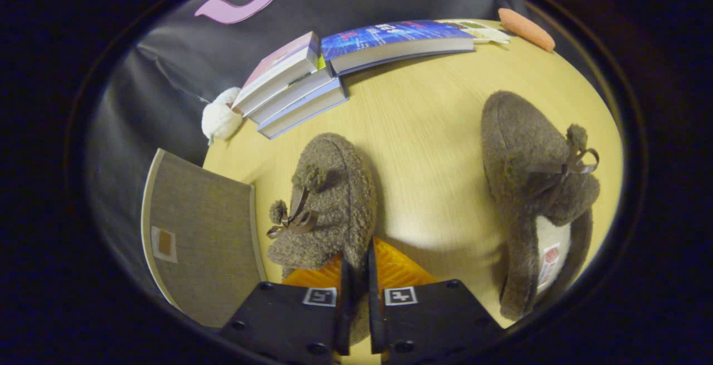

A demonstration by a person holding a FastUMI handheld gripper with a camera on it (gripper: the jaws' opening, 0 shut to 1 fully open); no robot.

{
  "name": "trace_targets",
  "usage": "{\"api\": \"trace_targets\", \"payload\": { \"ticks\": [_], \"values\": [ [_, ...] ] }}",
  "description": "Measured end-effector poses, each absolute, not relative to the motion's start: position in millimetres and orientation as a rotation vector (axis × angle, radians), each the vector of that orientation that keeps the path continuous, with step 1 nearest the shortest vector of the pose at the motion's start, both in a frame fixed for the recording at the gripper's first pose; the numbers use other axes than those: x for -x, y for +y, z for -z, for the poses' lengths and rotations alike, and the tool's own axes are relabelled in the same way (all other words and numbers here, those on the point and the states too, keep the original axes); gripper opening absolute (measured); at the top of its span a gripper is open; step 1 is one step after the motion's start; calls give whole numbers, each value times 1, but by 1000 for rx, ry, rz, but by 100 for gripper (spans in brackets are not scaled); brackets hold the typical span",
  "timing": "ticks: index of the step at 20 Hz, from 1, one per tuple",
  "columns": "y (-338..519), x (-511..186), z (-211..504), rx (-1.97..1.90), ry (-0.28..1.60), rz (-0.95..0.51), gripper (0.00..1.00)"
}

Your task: Open the storage box then place both shoes into the box .Put the left shoe in first, then the right shoe, with the right side of both shoes facing outward in a uniform manner.

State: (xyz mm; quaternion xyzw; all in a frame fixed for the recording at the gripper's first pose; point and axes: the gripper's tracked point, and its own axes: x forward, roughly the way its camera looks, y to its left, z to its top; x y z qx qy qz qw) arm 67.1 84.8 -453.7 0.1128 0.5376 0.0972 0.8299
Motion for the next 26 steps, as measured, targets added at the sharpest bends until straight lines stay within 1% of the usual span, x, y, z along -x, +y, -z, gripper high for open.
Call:
{"api": "trace_targets", "payload": {
  "ticks": [1, 3, 4, 8, 13, 16, 19, 23, 26],
  "values": [
    [86, -68, 447, -240, 1142, -209, 17],
    [87, -69, 443, -247, 1122, -202, 5],
    [86, -68, 441, -242, 1112, -207, 4],
    [94, -61, 426, -307, 1122, -208, 3],
    [113, -49, 364, -432, 1072, -240, 3],
    [130, -37, 319, -432, 1024, -289, 3],
    [153, -25, 282, -454, 1019, -336, 3],
    [203, -11, 246, -523, 1043, -438, 3],
    [250, 2, 238, -580, 1099, -512, 3]
  ]
}}
